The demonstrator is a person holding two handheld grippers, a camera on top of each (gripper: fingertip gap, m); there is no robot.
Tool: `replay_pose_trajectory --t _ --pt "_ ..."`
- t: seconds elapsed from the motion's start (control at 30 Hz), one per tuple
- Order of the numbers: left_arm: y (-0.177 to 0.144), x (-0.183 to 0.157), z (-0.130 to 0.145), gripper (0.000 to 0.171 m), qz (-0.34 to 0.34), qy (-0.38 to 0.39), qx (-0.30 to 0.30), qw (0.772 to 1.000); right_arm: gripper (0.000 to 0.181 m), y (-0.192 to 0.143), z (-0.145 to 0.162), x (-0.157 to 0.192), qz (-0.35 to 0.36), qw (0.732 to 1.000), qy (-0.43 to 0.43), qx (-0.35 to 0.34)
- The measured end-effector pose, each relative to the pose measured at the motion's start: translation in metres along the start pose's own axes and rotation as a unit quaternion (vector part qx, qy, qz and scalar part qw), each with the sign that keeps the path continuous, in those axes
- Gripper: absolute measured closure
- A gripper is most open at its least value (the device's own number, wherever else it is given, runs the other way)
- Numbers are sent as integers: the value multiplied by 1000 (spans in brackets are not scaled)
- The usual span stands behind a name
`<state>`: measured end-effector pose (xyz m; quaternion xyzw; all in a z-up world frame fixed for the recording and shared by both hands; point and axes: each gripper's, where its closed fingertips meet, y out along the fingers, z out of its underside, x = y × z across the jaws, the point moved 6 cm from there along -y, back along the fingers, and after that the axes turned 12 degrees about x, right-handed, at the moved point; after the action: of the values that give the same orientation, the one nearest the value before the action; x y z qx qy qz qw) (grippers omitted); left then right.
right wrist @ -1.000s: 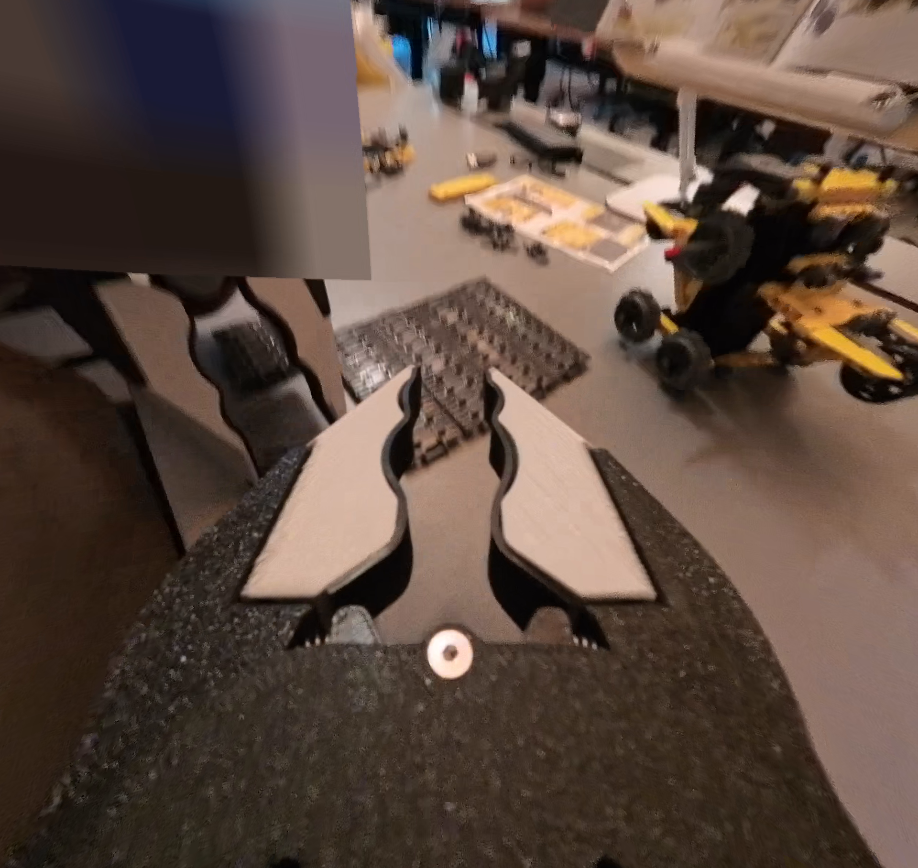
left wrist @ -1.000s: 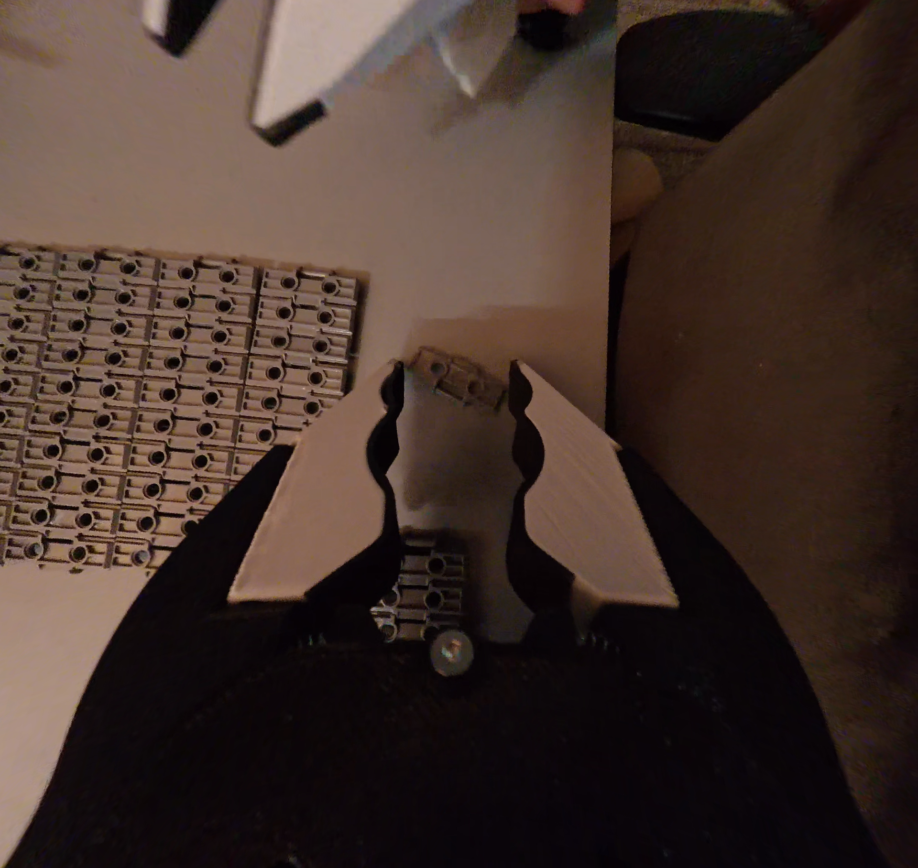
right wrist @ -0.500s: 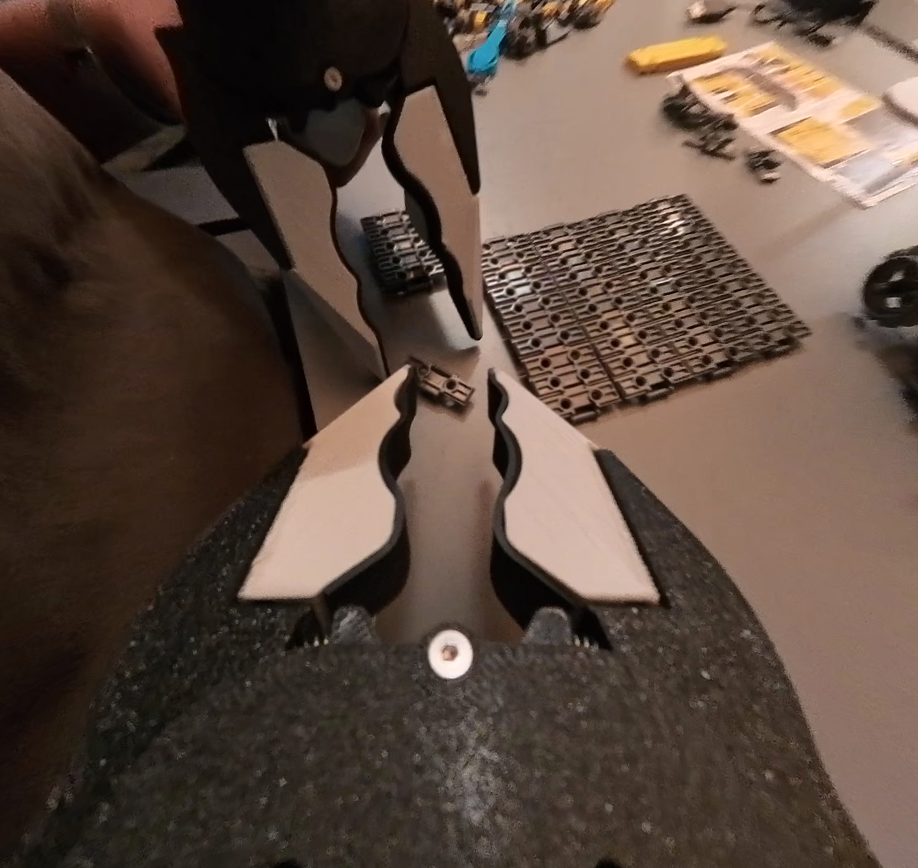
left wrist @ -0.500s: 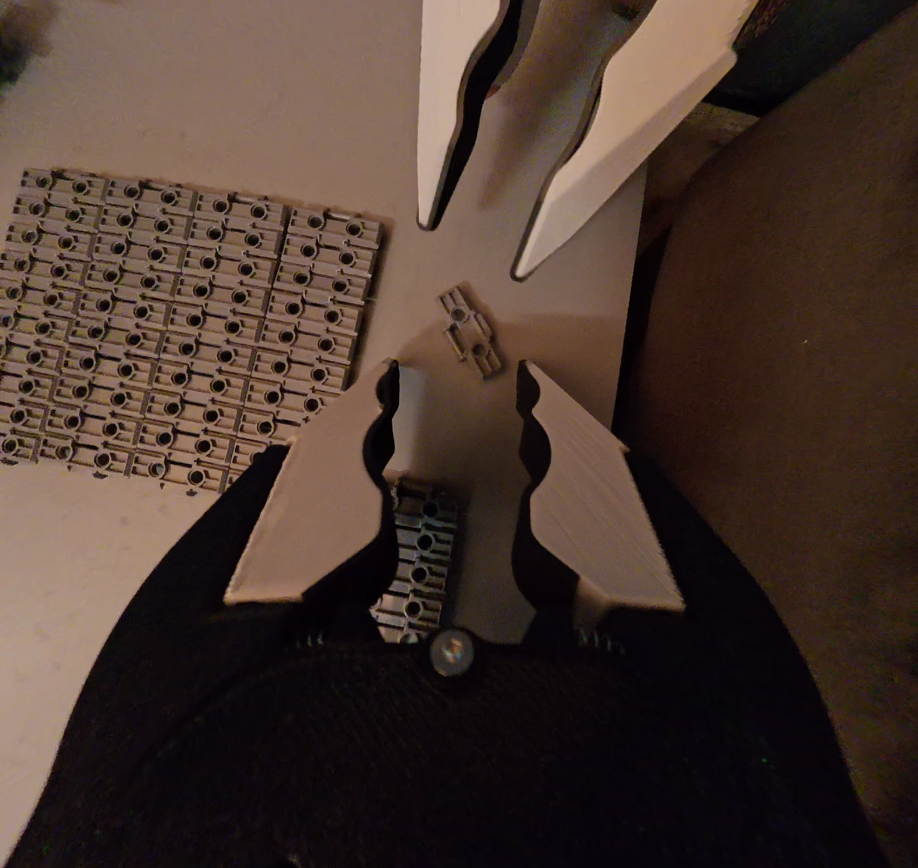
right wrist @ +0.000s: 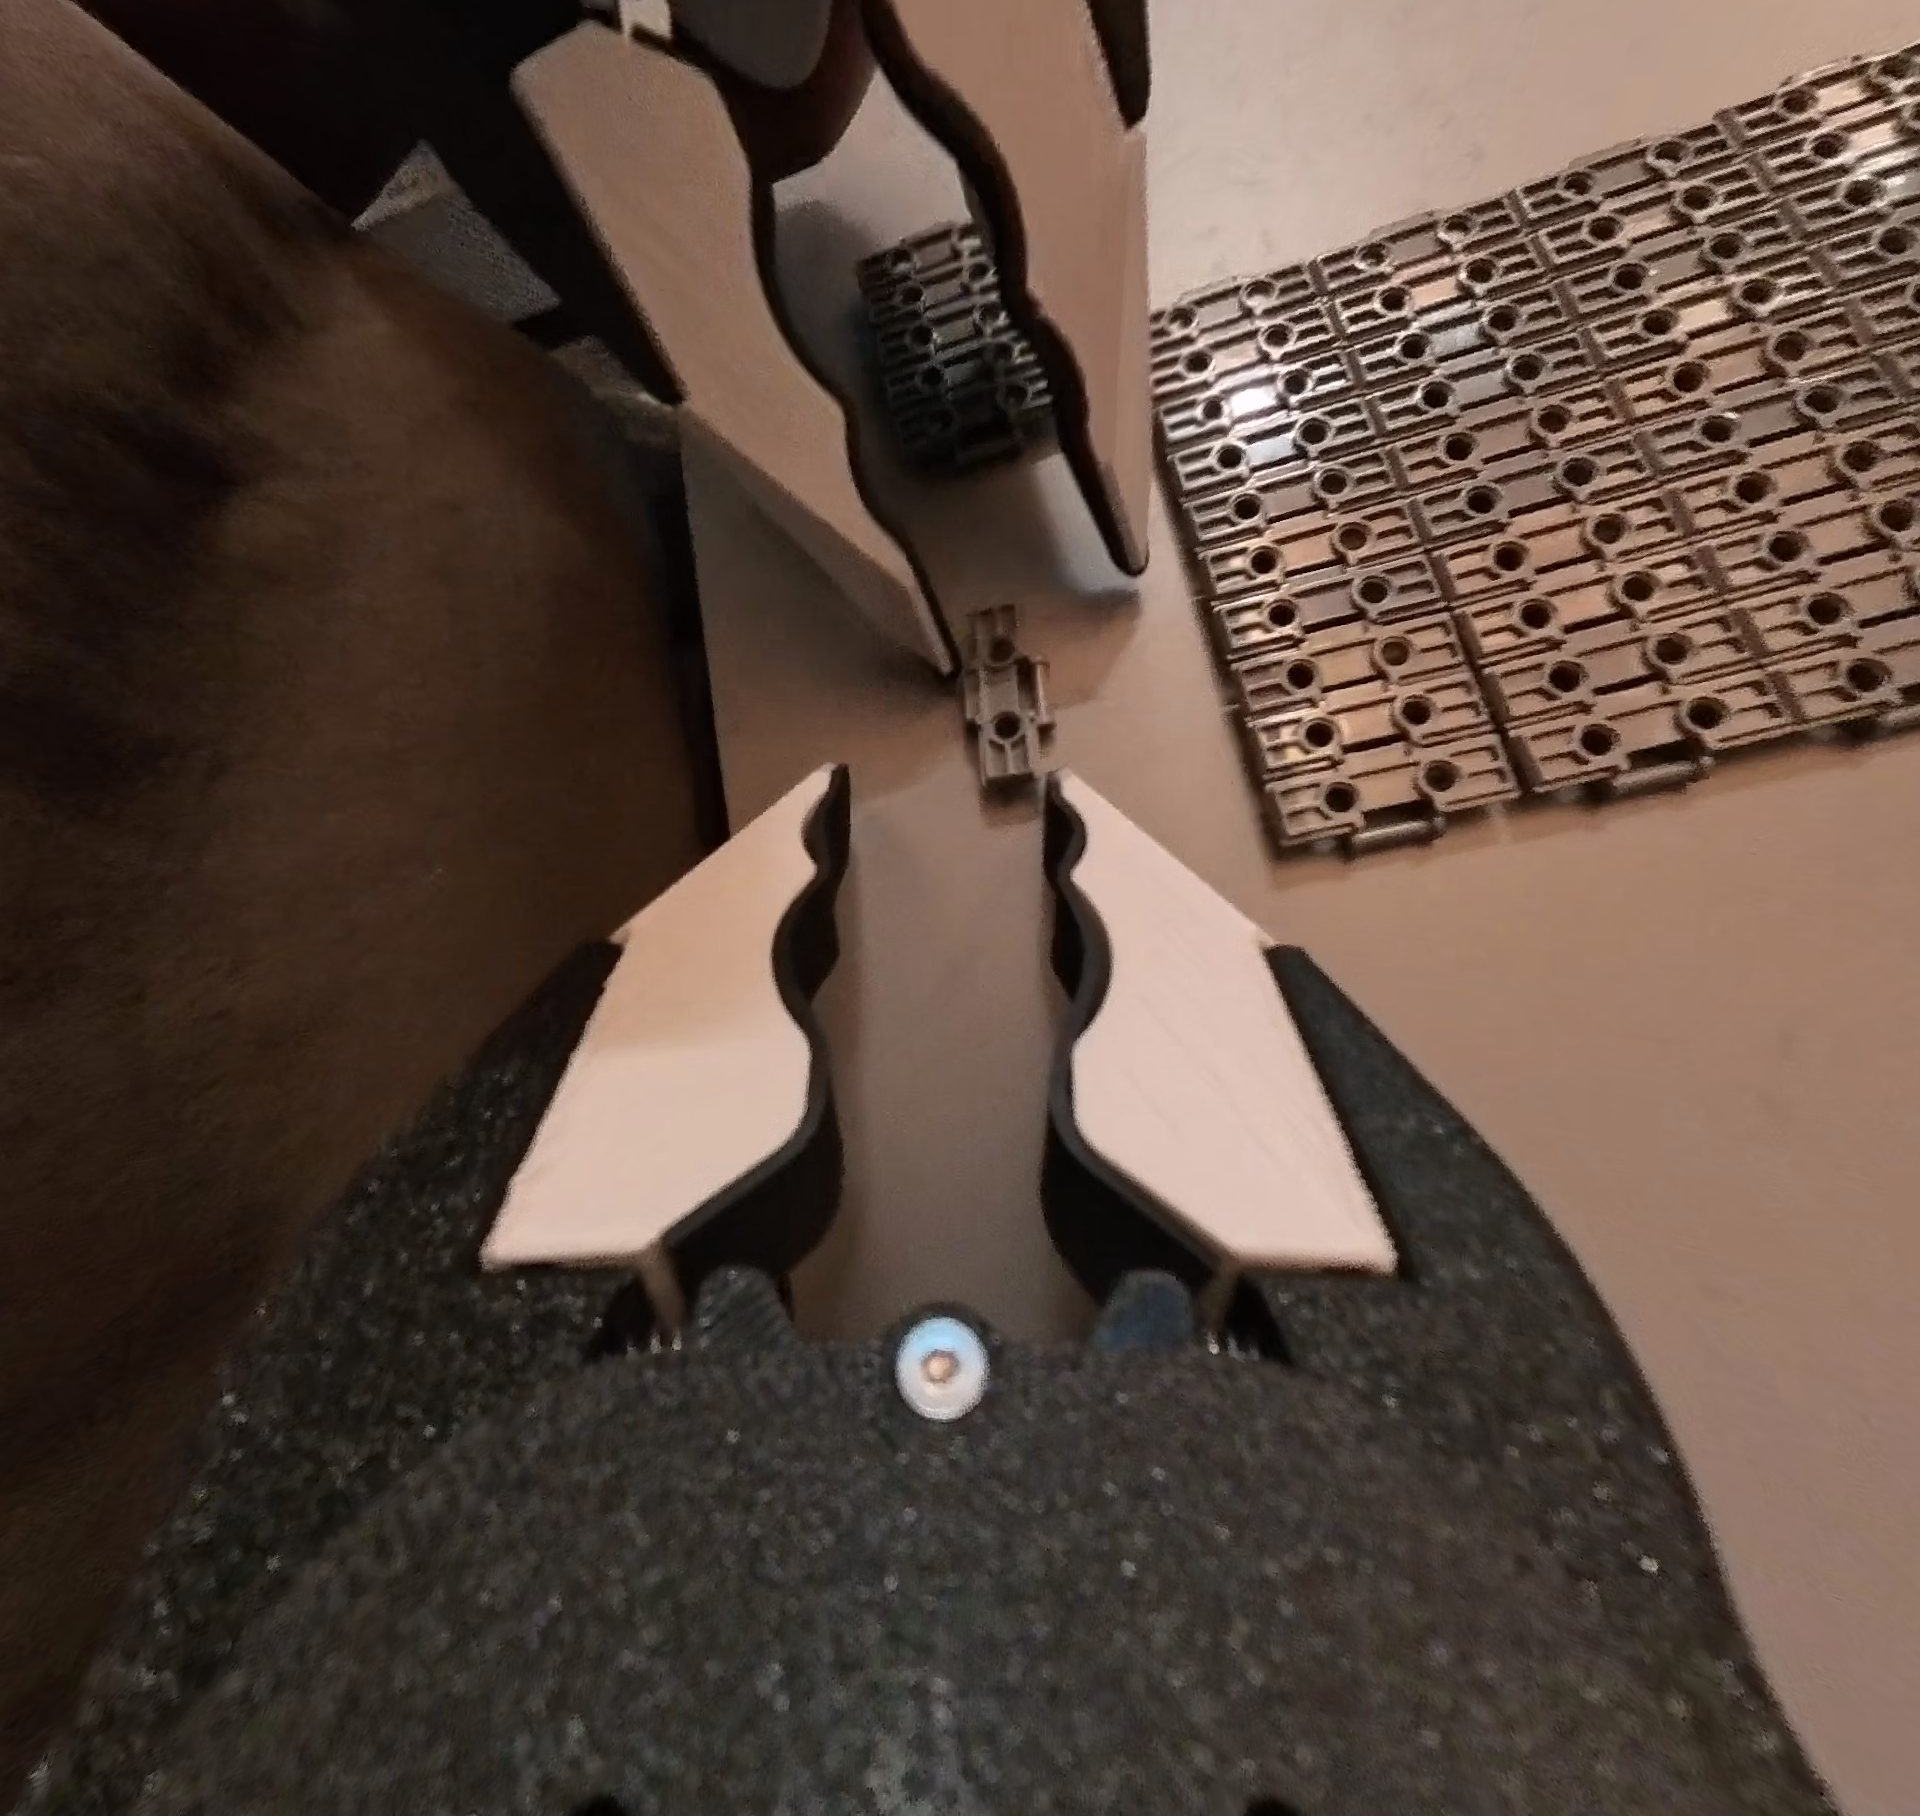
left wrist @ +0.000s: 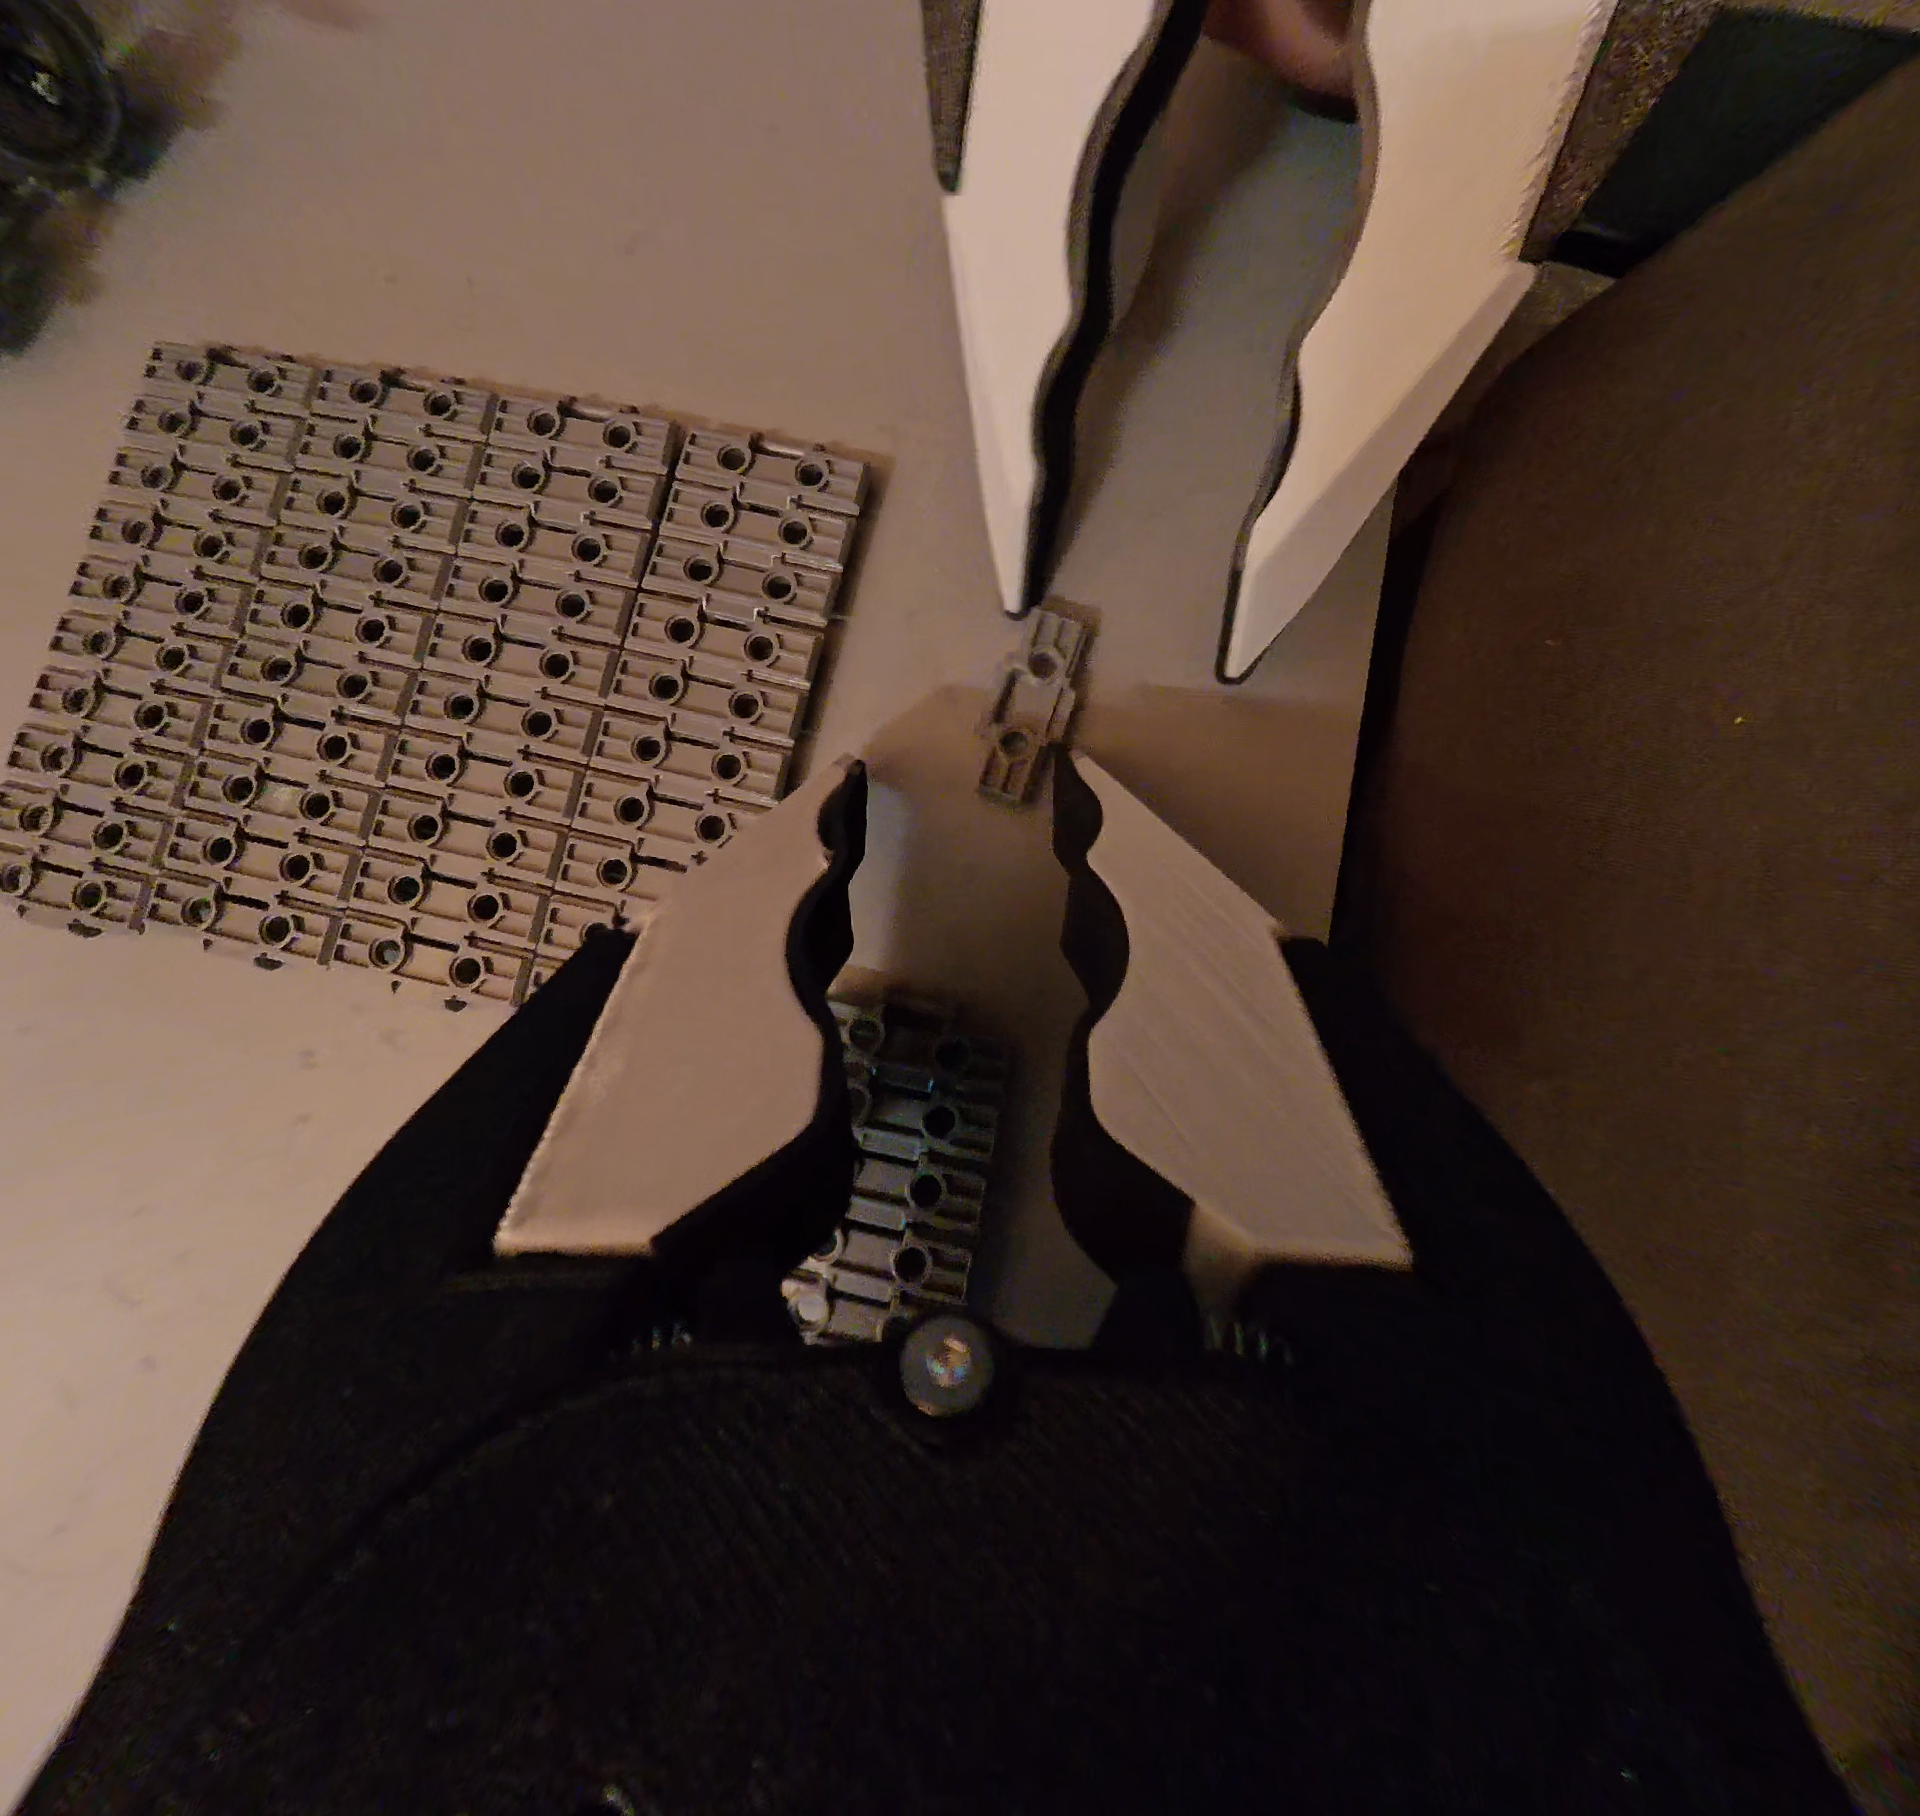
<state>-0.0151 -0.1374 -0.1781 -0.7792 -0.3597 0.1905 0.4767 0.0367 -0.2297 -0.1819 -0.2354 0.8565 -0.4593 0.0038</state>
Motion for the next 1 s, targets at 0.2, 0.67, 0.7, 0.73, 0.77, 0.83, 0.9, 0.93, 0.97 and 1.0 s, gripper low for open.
replay_pose_trajectory --t 0.2,0.67,0.7,0.73,0.77,0.83,0.9,0.93,0.97,1.0 --pt "0 3 3 137 -6 -4 5 1000 149 -1 5 11 -13 1000 -12 4" --pt "-1 6 0 137 -16 -4 0 1000 148 8 -4 26 -11 999 -50 7" --pt "-1 6 0 137 -17 -3 1 1000 148 8 -4 26 -10 999 -51 8" --pt "-1 7 0 137 -17 -3 1 1000 148 8 -4 26 -10 999 -51 7" --pt "-2 7 0 137 -18 -3 1 1000 148 7 -4 26 -9 999 -51 5" --pt "-2 8 0 137 -18 -4 1 1000 148 5 -3 25 -8 999 -51 1" --pt "-2 8 0 137 -19 -4 0 1000 147 3 -2 22 1 999 -46 -2" --pt "-1 9 0 137 -19 -5 0 1000 147 1 -2 20 5 999 -43 -5" --pt "-1 9 0 137 -19 -5 -1 1000 146 0 -2 19 7 999 -39 -8" --pt "-1 9 0 137 -18 -5 -1 1000 146 0 -2 18 7 999 -36 -11"
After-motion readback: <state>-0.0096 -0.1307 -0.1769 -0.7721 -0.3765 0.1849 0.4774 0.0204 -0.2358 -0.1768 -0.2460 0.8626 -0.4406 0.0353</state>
